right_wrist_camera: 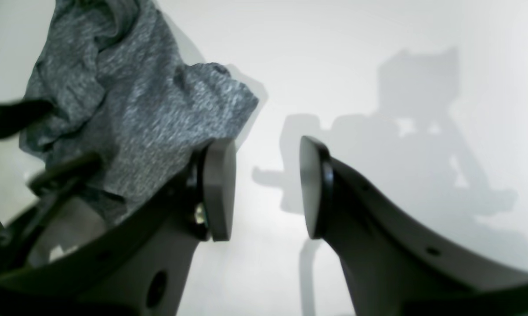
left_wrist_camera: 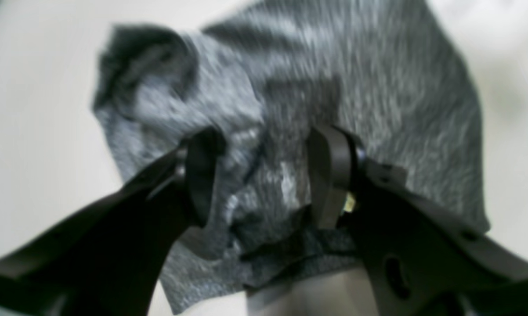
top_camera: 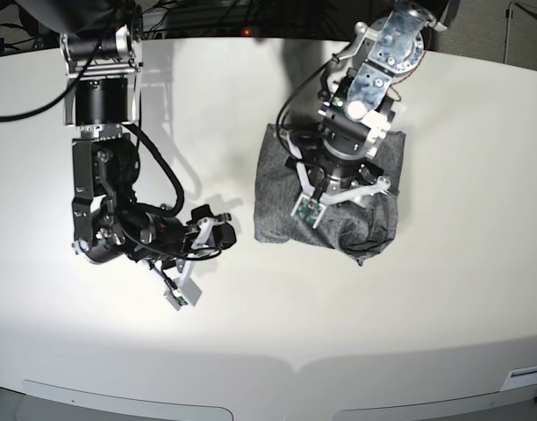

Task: Fold the T-shirt properly

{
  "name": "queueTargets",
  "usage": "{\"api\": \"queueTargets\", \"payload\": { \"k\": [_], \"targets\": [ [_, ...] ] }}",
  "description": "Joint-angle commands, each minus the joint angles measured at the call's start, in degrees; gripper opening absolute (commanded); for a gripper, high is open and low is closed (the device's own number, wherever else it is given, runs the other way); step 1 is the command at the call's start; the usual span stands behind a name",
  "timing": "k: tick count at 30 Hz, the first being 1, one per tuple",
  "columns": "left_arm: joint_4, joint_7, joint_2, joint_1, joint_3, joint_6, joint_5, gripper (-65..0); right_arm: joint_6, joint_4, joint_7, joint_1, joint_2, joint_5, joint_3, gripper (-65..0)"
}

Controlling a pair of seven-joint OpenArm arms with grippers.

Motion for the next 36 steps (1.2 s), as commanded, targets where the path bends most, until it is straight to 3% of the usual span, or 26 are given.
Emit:
{"api": "queueTargets", "payload": {
  "k": [1,3,9,17,20,26,36],
  "targets": [
    [0.98,-1.53,0.31,-0.85,0.00,0.28,0.52,-33.1,0.30,0.85,0.76,1.68,0.28,1.14,0.13,-40.4],
    [0.98,-1.62,0.31,-1.03,0.00,0.46,1.49,-36.3,0.30,0.85,0.74,1.68,0.28,1.14,0.13,-40.4],
    [0.98,-1.51,0.28,-2.12,0.00,0.57,1.46,-57.9,0.30,0.85,0.72,1.66,0.28,1.14,0.13,-40.4],
    [0.96,-1.53,0.28,-1.97,0.00,0.66,1.53,-58.6,0.30,0.85,0.72,1.66,0.28,1.16,0.13,-40.4],
    [0.96,-1.49,0.28,-1.97,0.00,0.66,2.86,-65.0,0.30,0.85,0.70,1.66,0.28,1.14,0.13,-40.4],
    [0.98,-1.22,0.28,-1.99,0.00,0.72,9.25,-65.0,0.30,0.85,0.72,1.66,0.28,1.14,0.13,-40.4],
    [0.98,1.73,0.28,-1.97,0.00,0.85,8.76,-65.0,0.30,0.85,0.72,1.66,0.28,1.16,0.13,-40.4]
  ]
}}
